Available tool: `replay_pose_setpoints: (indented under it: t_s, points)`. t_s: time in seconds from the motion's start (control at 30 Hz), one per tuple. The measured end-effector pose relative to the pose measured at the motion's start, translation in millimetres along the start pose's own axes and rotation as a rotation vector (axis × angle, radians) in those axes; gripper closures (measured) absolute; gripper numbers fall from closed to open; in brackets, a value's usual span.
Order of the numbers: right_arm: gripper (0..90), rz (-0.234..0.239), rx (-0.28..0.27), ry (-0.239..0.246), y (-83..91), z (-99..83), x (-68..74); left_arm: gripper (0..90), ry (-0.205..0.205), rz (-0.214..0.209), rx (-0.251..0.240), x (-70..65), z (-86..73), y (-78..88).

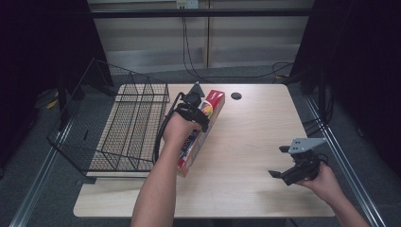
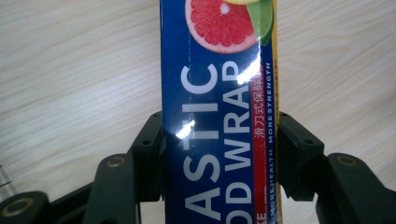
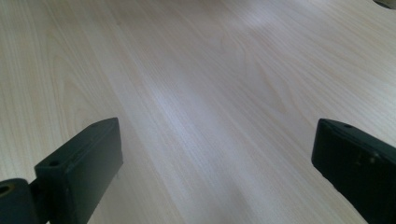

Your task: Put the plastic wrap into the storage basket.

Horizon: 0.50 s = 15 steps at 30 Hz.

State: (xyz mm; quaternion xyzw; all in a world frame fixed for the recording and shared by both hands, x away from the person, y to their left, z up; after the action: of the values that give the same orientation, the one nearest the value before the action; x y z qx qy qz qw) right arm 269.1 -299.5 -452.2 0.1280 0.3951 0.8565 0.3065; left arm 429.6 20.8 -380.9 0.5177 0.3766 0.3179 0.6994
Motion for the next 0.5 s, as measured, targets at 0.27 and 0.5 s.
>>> replay_pose_setpoints:
  t_s: [0.27, 0.5]
  points:
    - [0.0, -0.003, -0.003, -0.004, 0.1, -0.3, -0.8, 44.6, 0.017, -0.001, -0.003, 2.5, 2.8, 14.1]
    - [0.0, 0.007, -0.002, -0.004, -0.6, -1.3, -1.1, 44.6, 0.040, 0.030, 0.008, 8.8, 5.3, 29.8]
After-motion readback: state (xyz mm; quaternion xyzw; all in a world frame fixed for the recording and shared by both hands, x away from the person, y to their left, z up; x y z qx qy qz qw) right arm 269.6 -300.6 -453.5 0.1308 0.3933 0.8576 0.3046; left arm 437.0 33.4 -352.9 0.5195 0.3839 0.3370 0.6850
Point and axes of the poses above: each handheld gripper's, and its own axes: y roughly backward along the jaws, z roughly out of its top, x roughly to its left, the point moved 2 cm from there along -y, roughly forward along the jaws, and after that the axes turned 6 degrees about x, right-handed, at the moved point
